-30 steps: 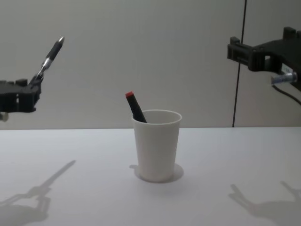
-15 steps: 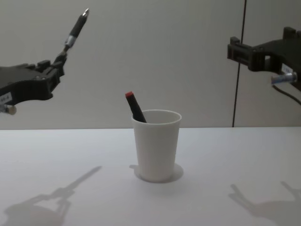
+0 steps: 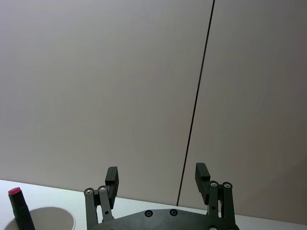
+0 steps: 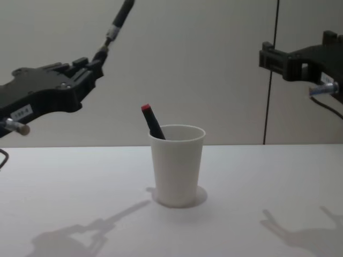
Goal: Place the pen into the pen holder.
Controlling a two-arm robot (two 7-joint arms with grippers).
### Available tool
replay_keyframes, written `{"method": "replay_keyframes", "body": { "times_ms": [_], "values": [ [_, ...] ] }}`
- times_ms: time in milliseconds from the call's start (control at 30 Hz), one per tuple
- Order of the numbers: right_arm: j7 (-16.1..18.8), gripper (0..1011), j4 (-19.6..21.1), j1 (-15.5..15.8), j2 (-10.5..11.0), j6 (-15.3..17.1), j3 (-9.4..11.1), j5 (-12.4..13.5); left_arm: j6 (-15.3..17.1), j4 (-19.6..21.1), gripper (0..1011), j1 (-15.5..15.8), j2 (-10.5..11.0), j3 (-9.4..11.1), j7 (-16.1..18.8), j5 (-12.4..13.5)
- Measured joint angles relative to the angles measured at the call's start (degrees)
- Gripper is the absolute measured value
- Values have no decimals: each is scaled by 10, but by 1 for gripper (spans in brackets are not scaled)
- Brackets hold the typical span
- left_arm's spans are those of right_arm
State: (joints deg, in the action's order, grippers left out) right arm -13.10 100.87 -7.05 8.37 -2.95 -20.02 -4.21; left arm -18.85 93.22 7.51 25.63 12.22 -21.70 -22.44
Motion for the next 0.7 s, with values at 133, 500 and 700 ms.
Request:
{"method": "replay_keyframes", "body": {
  "times_ms": [133,500,700],
  "values": [
    [0,1001,0,0,0,0,0,0,-22,-21,184,13,-4,2,-44,-9],
    [0,1001,0,0,0,0,0,0,-85,-97,184,60,-22,10,-186,-40],
    [0,1001,0,0,0,0,0,0,-116,-145,184,91,-34,16,-270,-60]
  ]
}}
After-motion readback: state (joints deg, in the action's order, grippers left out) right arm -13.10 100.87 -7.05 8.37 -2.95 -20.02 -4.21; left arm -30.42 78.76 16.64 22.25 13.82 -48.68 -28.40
